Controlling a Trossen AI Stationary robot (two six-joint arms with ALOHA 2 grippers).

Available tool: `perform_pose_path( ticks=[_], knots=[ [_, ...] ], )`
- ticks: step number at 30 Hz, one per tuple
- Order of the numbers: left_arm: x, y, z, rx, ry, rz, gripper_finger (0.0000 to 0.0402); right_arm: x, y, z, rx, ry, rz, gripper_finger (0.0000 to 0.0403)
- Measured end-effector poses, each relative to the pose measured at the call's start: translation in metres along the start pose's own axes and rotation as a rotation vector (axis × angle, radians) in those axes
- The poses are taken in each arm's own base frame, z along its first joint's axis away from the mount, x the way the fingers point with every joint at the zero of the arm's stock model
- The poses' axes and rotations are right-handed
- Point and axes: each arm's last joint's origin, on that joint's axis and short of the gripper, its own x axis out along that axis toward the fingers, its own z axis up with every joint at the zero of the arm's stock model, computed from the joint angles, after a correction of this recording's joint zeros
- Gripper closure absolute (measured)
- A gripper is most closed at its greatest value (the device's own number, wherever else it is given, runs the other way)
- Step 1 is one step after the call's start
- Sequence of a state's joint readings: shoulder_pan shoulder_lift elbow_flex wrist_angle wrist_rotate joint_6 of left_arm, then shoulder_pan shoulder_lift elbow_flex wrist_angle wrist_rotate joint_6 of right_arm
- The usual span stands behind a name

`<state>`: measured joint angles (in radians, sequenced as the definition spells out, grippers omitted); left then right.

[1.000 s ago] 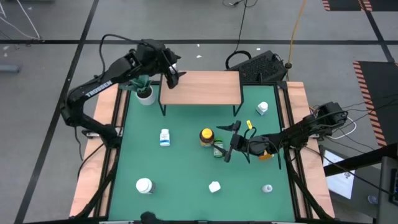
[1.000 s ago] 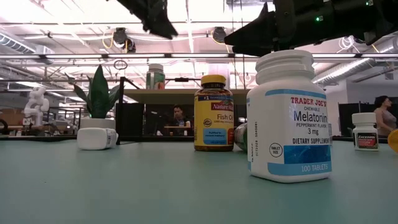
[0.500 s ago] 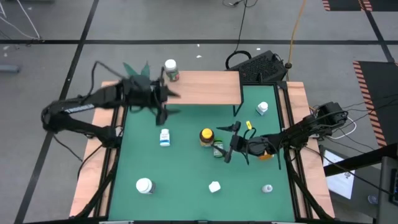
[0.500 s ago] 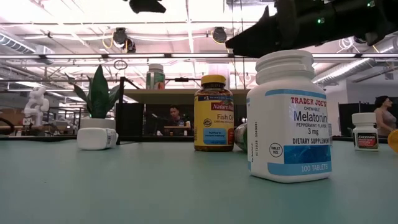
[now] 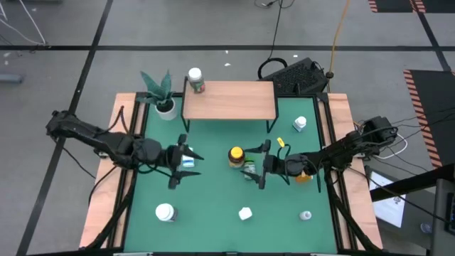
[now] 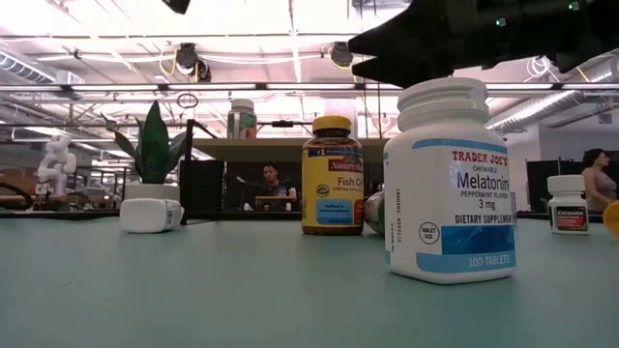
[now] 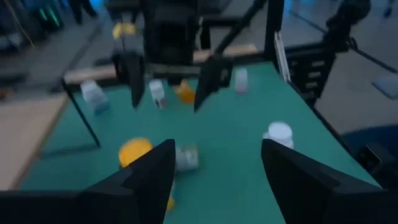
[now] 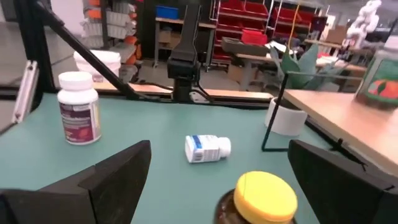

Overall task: Pick and place medicine bottles onto shelf by color
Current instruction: Put the yellow pill bottle on the shelf

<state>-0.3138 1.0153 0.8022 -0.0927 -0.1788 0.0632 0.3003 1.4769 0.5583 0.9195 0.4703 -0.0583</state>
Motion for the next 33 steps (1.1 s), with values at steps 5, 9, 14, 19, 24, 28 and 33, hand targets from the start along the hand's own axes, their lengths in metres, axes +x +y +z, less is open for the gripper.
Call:
perform_pose_path(
  ticks=[5, 9, 14, 19, 24, 28, 33],
  knots=[
    [0.002, -0.001, 0.000, 0.002, -0.036, 0.076, 0.0163, 0.000, 0.000, 0.000, 0.048, -0.003, 0.001, 0.0028],
    [0.003, 0.001, 0.000, -0.073, -0.037, 0.102, 0.0163, 0.000, 0.002, 0.004, 0.072, -0.035, 0.057, 0.0028],
    [0.002, 0.001, 0.000, -0.084, -0.037, 0.102, 0.0163, -0.001, 0.003, 0.004, 0.089, -0.039, 0.108, 0.0028],
    [0.002, 0.002, 0.000, -0.059, -0.036, 0.116, 0.0163, 0.000, 0.003, 0.004, 0.075, -0.037, 0.108, 0.0028],
    [0.015, 0.007, -0.004, 0.010, -0.010, 0.156, 0.0163, 0.000, 0.003, 0.003, 0.057, -0.034, 0.107, 0.0028],
    [0.046, 0.015, -0.013, -0.008, -0.010, 0.209, 0.0163, -0.002, 0.006, 0.004, -0.032, -0.039, 0.111, 0.0028],
    [0.083, 0.017, -0.031, 0.012, 0.008, 0.243, 0.0163, -0.024, 0.019, 0.021, -0.253, -0.063, -0.073, 0.0028]
  ],
)
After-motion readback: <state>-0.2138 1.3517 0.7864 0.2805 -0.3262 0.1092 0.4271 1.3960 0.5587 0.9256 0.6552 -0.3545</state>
